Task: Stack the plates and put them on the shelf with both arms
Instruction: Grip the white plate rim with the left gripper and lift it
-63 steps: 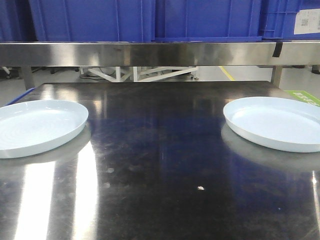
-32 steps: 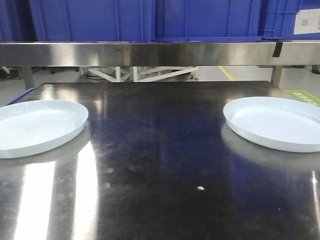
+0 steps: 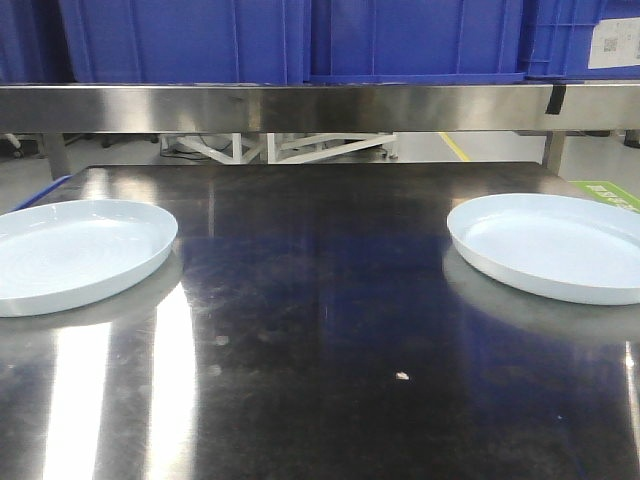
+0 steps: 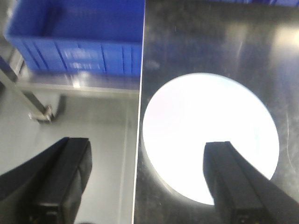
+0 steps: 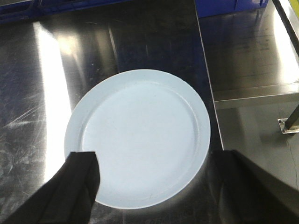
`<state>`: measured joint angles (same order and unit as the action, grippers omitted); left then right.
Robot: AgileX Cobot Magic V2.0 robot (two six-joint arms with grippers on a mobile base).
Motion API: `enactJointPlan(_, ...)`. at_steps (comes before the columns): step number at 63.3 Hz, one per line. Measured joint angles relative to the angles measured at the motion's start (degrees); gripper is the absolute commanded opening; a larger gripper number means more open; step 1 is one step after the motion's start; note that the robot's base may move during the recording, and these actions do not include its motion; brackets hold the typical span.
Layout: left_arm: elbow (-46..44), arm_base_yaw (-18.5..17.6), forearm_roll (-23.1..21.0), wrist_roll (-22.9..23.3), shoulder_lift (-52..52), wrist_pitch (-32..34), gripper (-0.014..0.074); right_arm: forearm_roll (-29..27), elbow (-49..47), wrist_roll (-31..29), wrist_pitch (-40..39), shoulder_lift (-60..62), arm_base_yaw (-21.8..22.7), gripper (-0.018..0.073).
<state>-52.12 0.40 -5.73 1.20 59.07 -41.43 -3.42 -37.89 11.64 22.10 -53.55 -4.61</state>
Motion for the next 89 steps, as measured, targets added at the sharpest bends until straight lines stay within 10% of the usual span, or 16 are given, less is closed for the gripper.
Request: enactJointPlan(89, -6.1, 0.0, -4.0, 0.0, 37.3, 13.7, 0.0529, 0.0, 0.0, 0.0, 0.4, 0.0, 0.0, 0.0592)
